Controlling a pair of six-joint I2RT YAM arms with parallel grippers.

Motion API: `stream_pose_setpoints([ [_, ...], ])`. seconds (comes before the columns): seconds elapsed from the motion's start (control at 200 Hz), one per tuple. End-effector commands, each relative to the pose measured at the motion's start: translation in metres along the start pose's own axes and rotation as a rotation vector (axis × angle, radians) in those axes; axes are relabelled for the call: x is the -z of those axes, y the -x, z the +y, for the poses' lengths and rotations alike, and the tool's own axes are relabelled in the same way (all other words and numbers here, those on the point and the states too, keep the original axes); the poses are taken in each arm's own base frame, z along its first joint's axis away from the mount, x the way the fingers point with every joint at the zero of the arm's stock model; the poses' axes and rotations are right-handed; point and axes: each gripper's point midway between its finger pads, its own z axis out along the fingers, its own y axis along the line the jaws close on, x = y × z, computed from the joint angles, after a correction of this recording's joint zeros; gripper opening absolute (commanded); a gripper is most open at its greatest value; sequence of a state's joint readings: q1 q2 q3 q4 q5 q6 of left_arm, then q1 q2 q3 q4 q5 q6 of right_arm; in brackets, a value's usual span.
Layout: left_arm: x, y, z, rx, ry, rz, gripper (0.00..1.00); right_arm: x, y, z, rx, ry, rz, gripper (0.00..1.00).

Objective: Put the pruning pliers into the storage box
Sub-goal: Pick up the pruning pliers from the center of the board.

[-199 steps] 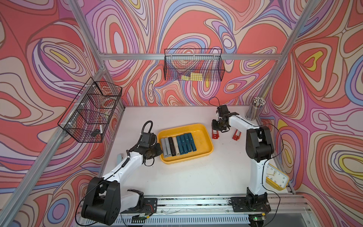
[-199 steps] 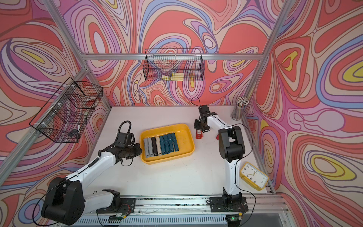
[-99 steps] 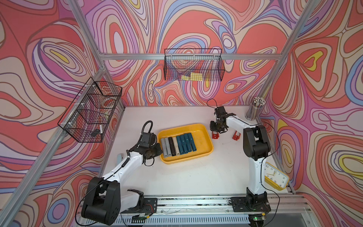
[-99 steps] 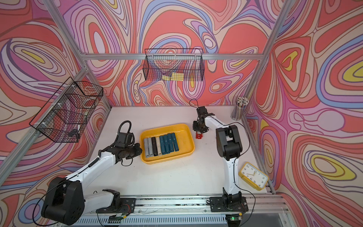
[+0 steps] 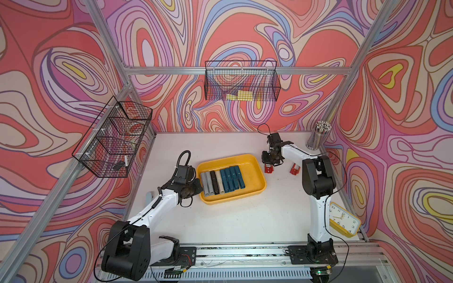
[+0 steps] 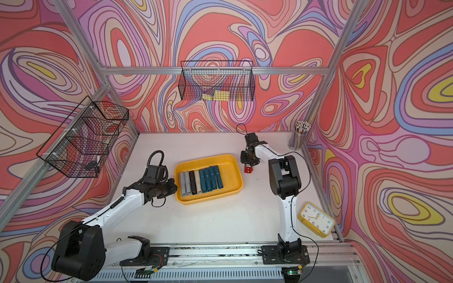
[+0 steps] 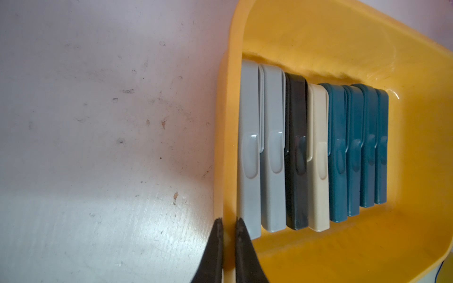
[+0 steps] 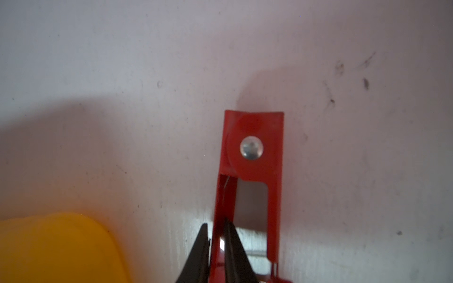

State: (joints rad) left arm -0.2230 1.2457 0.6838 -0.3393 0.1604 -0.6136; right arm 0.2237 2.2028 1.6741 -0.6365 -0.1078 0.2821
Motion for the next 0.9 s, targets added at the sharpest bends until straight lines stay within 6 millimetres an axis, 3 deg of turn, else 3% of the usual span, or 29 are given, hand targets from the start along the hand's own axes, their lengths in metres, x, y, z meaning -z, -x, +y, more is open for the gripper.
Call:
stream_pose_setpoints([
  [0.0,-0.001,-0.006,0.009,0.002,0.041,0.018,0.02,-0.006,0.003,-0.002,0.005,-0.021,0.0,0.14],
  [0.195,-0.002,-0.006,0.008,0.003,0.034,0.018,0.02,-0.002,0.002,-0.003,0.008,-0.028,0.002,0.0],
  [0.896,0.004,-0.001,0.0,0.007,-0.001,0.0,0.02,0.037,-0.016,-0.001,0.017,-0.044,-0.035,0.0],
])
